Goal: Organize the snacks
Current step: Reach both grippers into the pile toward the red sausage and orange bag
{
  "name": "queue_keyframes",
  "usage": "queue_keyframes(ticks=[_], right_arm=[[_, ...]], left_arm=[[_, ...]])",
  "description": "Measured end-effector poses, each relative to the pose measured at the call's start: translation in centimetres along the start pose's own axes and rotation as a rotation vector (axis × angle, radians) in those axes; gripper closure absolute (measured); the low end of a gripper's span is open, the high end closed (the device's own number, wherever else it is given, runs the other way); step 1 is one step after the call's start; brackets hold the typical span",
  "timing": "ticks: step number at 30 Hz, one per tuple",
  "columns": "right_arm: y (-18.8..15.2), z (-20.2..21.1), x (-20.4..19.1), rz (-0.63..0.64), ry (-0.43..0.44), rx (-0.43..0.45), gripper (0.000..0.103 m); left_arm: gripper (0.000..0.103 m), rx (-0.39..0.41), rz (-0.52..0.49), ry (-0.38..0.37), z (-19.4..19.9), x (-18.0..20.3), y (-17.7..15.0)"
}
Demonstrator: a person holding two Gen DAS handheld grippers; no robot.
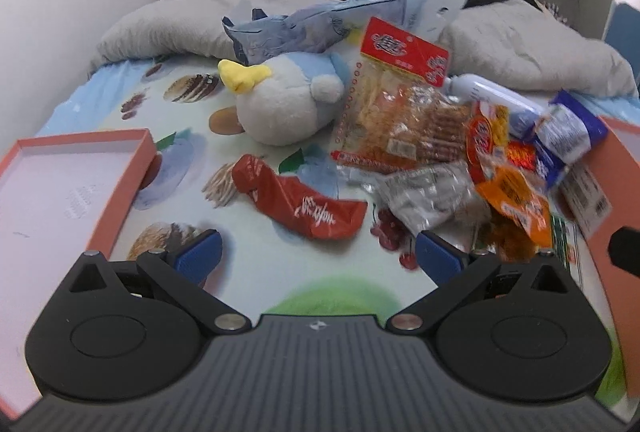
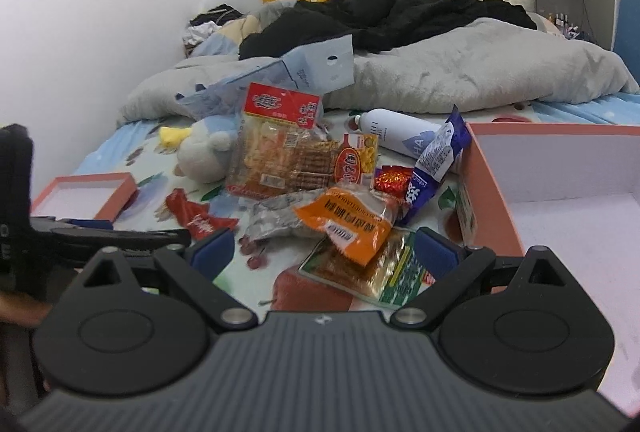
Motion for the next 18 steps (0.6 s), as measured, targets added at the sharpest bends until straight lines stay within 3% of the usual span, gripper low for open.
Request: queue_keyframes(ticks=[11,18], right_arm=[[0.9,-6.5,2.4,-0.064,-0.063,-0.041,0.005],[0.5,-10.5,3.3,-0.140,-0.090,-0.084,0.005]], left_arm=[[0.001,-0.023,0.092,-0.008,-5.9,-1.7,1.5],[0.002,-0.039,0.089,0.020,-8.3,-2.0,1.6]])
Point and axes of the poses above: each gripper's, at about its wrist camera, not at the fingertips, and z roughly against the way its jaws point, x to its right, y to its top, the point moved 8 cm from there along -z, roughly the way its jaws point, and after that the axes turned 4 degrees about y, right-handed, at the moved point
